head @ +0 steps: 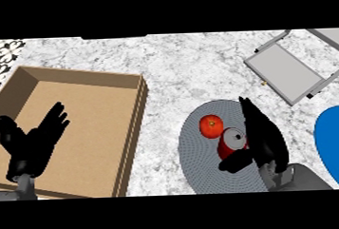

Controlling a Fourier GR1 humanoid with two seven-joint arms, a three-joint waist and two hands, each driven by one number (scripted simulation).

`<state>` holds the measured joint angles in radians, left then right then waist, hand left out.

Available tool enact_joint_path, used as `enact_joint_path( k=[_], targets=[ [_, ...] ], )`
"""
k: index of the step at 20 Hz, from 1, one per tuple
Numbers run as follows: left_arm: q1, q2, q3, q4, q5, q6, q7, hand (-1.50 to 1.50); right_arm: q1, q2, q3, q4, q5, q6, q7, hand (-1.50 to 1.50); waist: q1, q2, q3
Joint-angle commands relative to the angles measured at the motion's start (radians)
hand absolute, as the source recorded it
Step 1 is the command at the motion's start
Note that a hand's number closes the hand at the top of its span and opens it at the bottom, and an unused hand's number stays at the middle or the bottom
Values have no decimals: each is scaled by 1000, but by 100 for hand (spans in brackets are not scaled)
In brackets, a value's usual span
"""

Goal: Pick the can from the placemat and place it in the tiered shelf

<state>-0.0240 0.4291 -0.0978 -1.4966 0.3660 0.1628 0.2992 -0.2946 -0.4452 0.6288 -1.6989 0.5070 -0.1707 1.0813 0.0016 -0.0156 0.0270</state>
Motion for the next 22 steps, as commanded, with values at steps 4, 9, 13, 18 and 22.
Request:
enact_joint_path(
  k=[4,9,13,18,22],
  targets=[
    [-17,-53,-23,64,-16,20,14,0,8,51,80,101,-60,135,-43,150,5,23,-28],
    [-28,-83,-32,124,-30,-8,-28,0,-20,112,61,158,-36,89,-133,150,-2,21,-28],
    [-5,-74,-40,57,-44,16,23,0,-10,113,37,112,-4,72,-162,150,-3,17,-27],
    [-27,-91,-36,107,-51,9,-13,0,-86,204,31,125,123,10,-67,150,-5,20,-28],
    [-1,-53,-22,40,-17,-16,19,0,-229,225,-236,316,112,-70,94,150,24,37,-30]
  ],
)
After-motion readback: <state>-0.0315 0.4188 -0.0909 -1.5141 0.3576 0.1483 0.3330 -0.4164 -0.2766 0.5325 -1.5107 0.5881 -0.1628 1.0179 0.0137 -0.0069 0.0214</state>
